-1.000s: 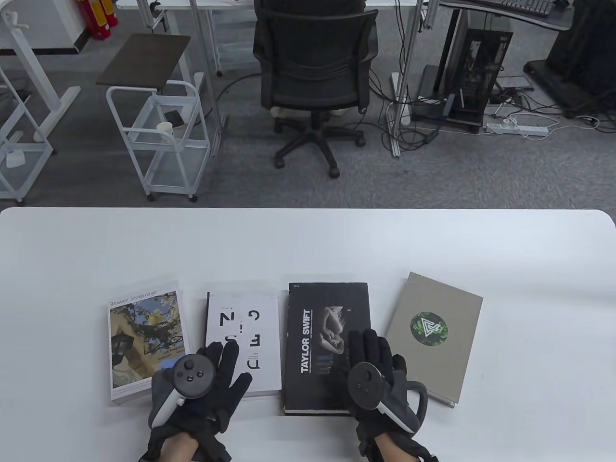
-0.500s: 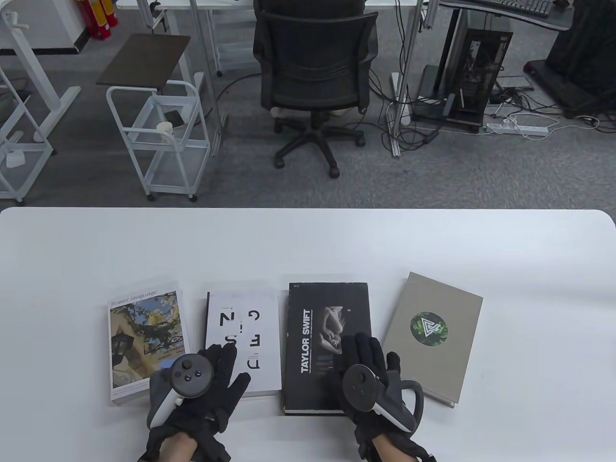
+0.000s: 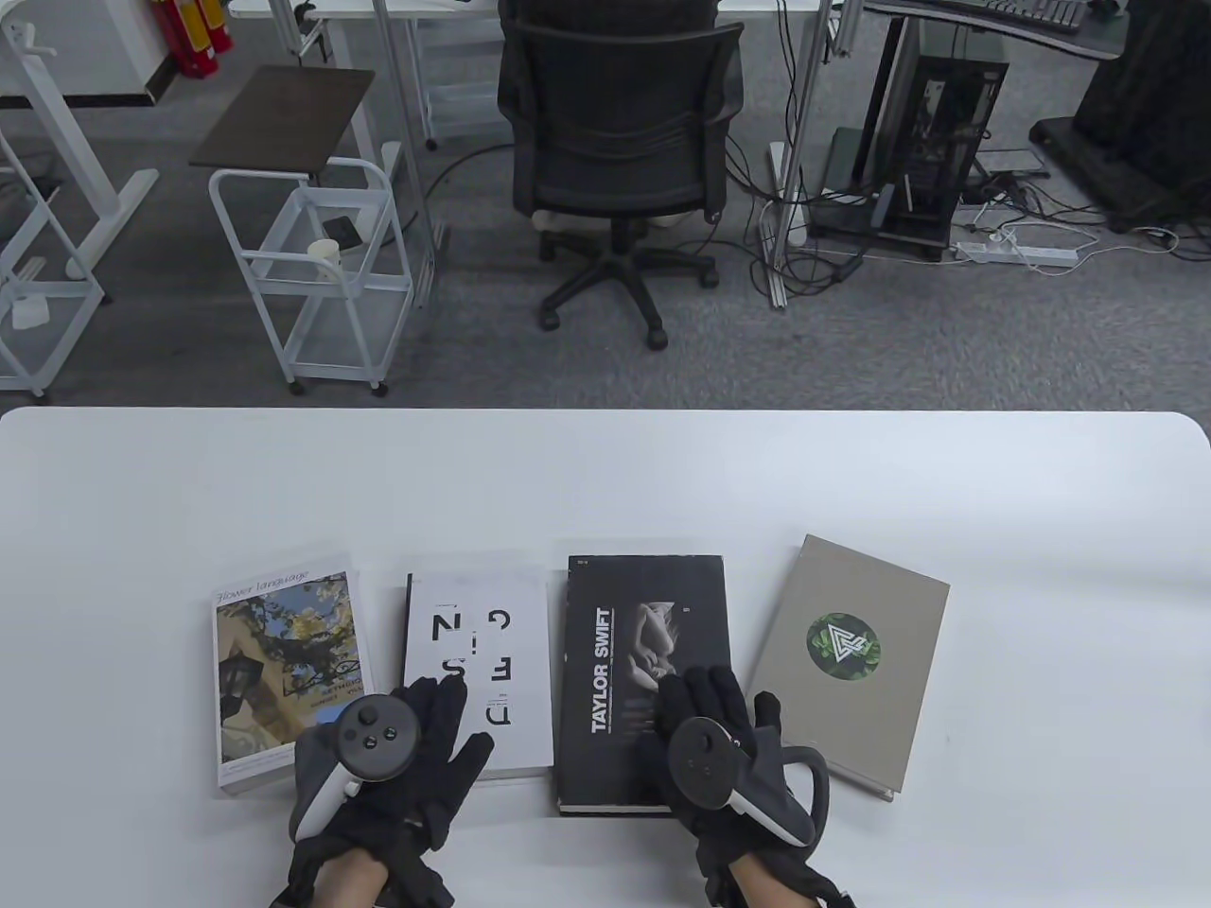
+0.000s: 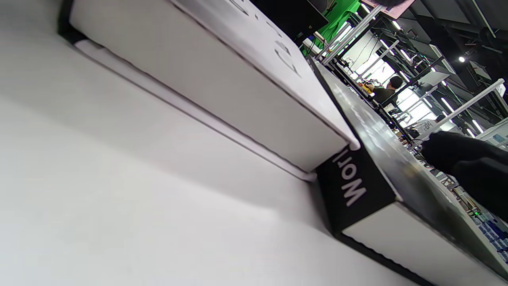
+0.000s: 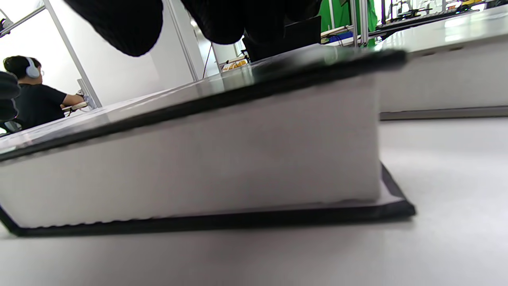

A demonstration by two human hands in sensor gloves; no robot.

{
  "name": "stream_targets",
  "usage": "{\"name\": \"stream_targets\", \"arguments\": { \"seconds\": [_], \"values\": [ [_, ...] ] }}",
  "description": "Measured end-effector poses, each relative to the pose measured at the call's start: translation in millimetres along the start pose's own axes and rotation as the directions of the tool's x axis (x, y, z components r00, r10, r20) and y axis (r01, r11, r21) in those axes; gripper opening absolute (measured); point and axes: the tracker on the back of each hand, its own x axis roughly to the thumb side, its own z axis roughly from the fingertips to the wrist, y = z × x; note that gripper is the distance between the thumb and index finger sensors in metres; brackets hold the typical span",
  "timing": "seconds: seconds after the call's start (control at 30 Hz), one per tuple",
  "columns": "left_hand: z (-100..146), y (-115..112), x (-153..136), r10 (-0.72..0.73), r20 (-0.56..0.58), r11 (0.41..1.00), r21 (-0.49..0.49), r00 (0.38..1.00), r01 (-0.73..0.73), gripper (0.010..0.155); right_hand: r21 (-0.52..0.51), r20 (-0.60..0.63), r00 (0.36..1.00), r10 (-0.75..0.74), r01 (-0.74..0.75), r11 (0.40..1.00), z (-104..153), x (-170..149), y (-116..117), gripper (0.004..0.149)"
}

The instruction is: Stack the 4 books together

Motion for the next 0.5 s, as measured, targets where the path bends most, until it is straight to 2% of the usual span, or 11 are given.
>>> {"name": "stream_targets", "arguments": {
  "seconds": [0.1, 0.2, 0.33, 0.5],
  "values": [
    [0.0, 0.0, -0.2, 0.001, -0.001, 1.000, 0.000, 1.000, -0.001, 0.076, -0.043, -0.053, 0.998, 0.019, -0.021, 0.999, -0.1, -3.8, -7.9, 0.066],
    [-0.1, 0.1, -0.4, 0.004, -0.001, 1.000, 0.000, 1.000, -0.004, 0.075, -0.089, -0.146, 0.989, -0.032, 0.019, 0.996, 0.5, -21.0, -17.7, 0.067],
    [-0.4, -0.5, -0.3, 0.003, -0.002, 1.000, -0.005, 1.000, -0.003, 0.075, -0.097, -0.285, 0.949, -0.134, 0.110, 0.989, 3.3, -57.1, -25.0, 0.066],
    [0.5, 0.1, 0.6, 0.005, 0.007, 1.000, -0.003, 1.000, -0.005, 0.075, -0.126, -0.396, 0.892, -0.220, 0.184, 0.975, 9.5, -87.2, -28.1, 0.068]
  ]
}}
